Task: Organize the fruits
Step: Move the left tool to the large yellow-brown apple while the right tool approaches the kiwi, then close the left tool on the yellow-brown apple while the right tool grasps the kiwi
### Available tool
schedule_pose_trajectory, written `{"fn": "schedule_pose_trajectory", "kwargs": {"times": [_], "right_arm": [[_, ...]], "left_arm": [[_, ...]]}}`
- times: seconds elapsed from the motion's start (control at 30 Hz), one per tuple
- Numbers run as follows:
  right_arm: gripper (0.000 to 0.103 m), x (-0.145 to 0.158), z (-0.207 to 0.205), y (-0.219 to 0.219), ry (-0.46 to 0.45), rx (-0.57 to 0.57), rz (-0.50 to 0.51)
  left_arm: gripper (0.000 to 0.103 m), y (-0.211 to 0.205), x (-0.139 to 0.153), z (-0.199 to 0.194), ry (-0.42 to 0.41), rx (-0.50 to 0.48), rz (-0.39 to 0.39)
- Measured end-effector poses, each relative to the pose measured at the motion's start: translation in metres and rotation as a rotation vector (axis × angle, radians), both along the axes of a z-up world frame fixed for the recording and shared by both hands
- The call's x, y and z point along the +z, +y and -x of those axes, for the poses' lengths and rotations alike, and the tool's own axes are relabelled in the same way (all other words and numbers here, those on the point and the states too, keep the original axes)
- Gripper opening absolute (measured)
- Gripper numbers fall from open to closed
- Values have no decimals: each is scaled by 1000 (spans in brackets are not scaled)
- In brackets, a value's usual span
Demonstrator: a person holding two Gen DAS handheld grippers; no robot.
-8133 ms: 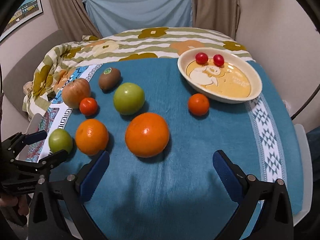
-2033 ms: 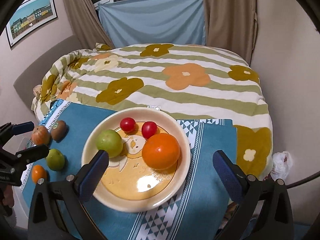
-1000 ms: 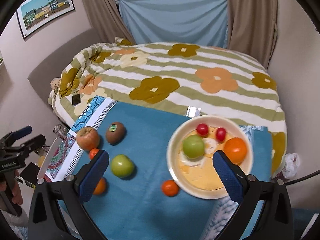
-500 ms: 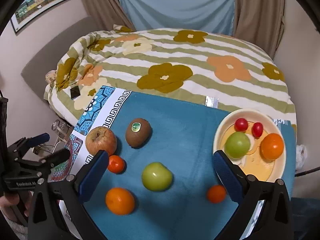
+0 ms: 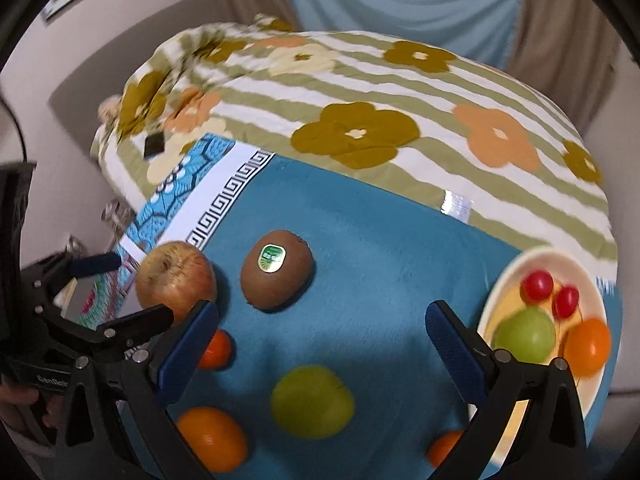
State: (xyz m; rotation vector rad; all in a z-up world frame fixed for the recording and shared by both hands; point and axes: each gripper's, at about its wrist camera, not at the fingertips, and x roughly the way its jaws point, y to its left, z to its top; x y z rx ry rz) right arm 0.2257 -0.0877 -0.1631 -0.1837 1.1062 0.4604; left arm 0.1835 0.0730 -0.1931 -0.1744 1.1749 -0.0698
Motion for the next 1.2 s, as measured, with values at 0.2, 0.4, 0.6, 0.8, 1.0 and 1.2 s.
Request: {"fn": "schedule_pose_trajectory", "kwargs": {"times": [0.2, 0.4, 0.6, 0.8, 1.0, 1.2], "right_arm": [[103, -10, -13, 2, -14, 146, 15], [103, -22, -19, 10, -5, 240, 19], [103, -30, -20, 22, -3, 299, 35], [98, -40, -21, 35, 5, 339, 39], [92, -48, -23, 47, 13, 365, 41], [78, -55, -29, 54, 28, 372, 36]], "left_arm": [[103, -10, -11, -9, 21, 16, -20], [81, -13, -24, -13, 52, 24, -17], [81, -13, -23, -13, 48, 26, -33], [81, 5, -21, -15, 44, 49, -74], [81, 17, -21, -16, 41, 60, -79], [81, 20, -21, -17, 40, 50, -72]]}}
